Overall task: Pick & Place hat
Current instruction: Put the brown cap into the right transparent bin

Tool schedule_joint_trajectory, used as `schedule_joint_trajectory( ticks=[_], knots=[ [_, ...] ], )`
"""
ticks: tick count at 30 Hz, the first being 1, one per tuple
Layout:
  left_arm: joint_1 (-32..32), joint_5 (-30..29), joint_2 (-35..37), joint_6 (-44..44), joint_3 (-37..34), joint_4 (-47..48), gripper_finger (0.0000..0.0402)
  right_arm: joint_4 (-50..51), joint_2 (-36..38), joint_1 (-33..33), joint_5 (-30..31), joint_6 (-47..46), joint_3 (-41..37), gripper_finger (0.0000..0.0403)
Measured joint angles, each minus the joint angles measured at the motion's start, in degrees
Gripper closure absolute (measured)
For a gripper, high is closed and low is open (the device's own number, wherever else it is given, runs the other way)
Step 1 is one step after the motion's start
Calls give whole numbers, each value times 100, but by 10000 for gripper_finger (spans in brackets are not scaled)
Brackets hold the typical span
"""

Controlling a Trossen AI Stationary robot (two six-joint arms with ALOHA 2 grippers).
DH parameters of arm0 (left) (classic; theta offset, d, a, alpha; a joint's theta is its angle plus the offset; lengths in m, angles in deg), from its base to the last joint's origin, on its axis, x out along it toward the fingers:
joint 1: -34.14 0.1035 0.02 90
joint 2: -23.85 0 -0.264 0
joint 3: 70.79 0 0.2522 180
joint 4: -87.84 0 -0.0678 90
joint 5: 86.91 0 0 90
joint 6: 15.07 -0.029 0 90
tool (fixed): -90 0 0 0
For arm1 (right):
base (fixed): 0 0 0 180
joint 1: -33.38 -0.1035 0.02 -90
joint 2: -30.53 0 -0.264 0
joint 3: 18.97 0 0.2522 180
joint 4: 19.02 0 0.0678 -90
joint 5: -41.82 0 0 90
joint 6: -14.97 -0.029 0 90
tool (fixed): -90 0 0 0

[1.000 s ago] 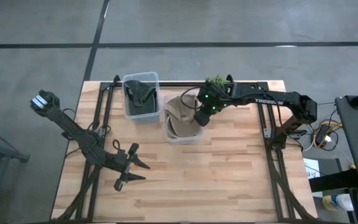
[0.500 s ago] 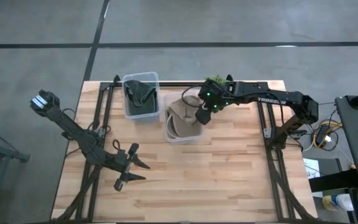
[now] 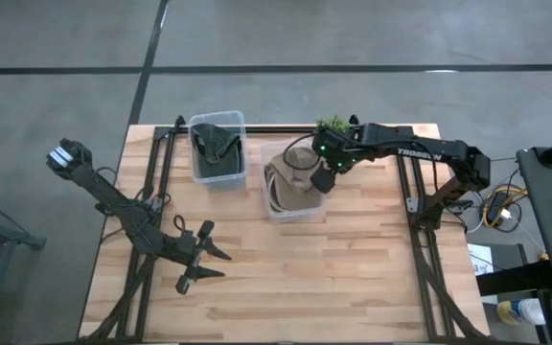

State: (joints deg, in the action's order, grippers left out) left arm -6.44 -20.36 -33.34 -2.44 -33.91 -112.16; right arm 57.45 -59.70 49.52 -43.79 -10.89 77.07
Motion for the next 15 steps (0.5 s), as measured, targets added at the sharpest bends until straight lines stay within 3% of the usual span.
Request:
schedule_joint_trajectory(
  ticks=[7, 15],
  knots=[
    [0, 1, 0, -1, 0, 0, 213, -95, 218, -28, -534, 139, 374, 279],
    [0, -1, 0, 1, 0, -4, 213, 158, 332, -34, -732, 218, 457, 306]
  ],
)
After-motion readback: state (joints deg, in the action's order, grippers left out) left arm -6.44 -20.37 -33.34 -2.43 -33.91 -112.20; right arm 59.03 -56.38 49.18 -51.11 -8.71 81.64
